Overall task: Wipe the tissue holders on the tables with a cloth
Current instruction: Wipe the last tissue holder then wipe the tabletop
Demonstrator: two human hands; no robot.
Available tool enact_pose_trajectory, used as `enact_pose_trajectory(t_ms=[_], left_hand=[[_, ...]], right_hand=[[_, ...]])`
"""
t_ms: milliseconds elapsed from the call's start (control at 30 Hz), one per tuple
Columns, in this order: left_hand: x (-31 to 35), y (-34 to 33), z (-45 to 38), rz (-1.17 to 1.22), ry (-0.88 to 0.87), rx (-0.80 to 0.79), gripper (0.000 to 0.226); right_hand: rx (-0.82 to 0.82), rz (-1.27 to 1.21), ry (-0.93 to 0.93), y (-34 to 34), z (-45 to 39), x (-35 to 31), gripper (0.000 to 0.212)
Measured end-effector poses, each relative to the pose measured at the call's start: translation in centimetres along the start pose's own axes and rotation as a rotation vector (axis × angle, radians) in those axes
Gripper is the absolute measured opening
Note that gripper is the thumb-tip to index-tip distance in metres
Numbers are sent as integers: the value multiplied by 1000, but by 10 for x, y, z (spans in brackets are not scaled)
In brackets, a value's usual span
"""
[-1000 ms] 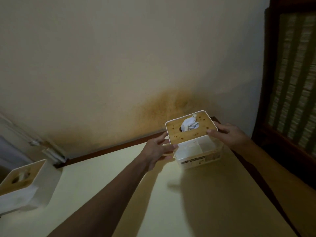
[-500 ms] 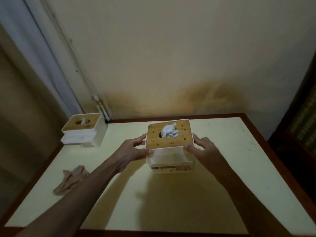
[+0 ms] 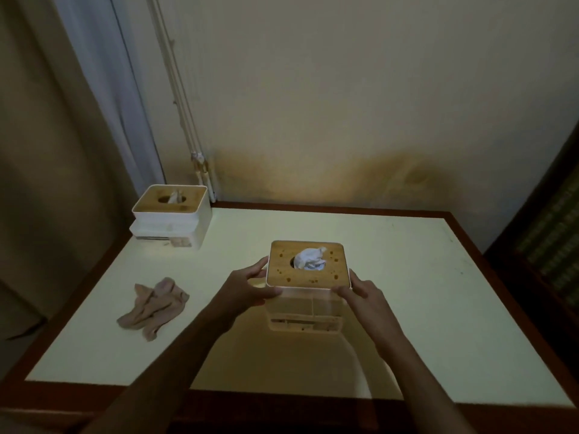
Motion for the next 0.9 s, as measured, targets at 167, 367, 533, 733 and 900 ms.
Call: enact_pose_trajectory(t_ms=[167,367,533,733,900], left_hand=[[-10,4,0,26,-19,44,89],[-27,97,31,-190,-77,419,65],[-84,191,51,-621,106,506,62],[-104,184,68,-499,-65,467,48],[-108,189,76,-563,-126,635,50]], right_hand=[[13,96,-49,-3,-1,-1,53],[161,369,184,-21,-5,-44,72],[88,586,304,-55,-12,-61,48],[129,786,292,-63,-19,-71,43],[25,969,253,-70,-28,-68,52]])
Point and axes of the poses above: each hand's wrist, its own z-axis away from the middle knuckle, its own y-axis out of the back of the hand, x = y × z, the point moved 9 cm from there along -z, towards the middle knuckle, and after that the axes turned 6 degrees about z, right-handed, at the moved point
